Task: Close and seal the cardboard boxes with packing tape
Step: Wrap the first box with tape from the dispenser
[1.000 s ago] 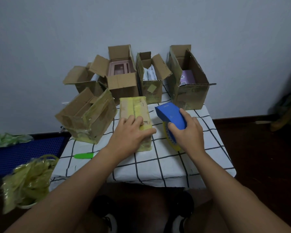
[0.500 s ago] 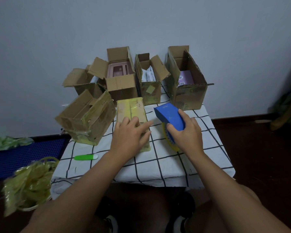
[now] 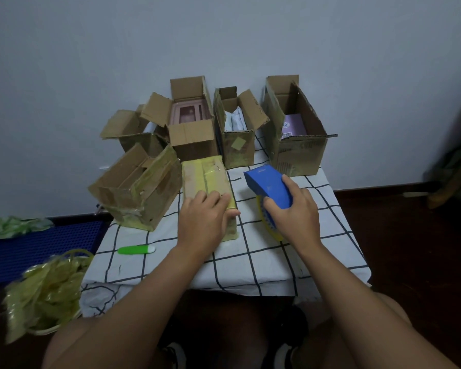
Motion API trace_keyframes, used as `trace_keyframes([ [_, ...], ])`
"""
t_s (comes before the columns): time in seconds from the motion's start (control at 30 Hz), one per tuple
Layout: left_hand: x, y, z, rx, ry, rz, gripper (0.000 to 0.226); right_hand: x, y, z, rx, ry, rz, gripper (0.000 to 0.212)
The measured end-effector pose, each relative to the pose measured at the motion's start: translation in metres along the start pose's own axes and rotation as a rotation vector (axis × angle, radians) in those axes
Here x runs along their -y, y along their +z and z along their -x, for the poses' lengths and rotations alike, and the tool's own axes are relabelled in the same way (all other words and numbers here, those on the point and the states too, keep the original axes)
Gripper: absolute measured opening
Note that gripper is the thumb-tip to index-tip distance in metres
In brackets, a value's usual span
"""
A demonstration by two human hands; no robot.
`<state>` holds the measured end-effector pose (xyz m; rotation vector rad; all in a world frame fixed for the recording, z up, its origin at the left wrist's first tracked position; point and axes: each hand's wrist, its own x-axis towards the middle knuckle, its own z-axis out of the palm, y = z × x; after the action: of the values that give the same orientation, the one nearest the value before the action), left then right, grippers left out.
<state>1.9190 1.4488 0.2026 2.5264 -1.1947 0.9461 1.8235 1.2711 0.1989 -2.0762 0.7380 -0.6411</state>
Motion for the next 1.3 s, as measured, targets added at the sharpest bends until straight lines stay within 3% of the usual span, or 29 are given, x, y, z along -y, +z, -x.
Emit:
trace_keyframes([
  [0.17,-0.003,0.000,0.000,0.015,0.041,0.035,0.048,-0.001,0.000,0.001,-0.006,-0.008,0.009,0.068],
  [0.43,0.011,0.001,0.005,-0.099,0.022,0.141,0.032,-0.002,0.002,0.000,-0.026,-0.013,0.006,0.067],
  [0.63,0.014,0.009,0.006,-0.073,-0.011,0.269,0.033,-0.003,0.002,-0.001,-0.032,-0.031,0.011,0.067],
  [1.17,0.016,0.006,0.010,0.020,0.008,0.241,0.033,-0.002,0.002,0.003,-0.042,-0.021,0.008,0.066],
  [1.3,0.020,0.002,0.009,0.096,-0.055,0.360,0.039,-0.002,0.001,0.004,-0.034,-0.020,0.014,0.067],
])
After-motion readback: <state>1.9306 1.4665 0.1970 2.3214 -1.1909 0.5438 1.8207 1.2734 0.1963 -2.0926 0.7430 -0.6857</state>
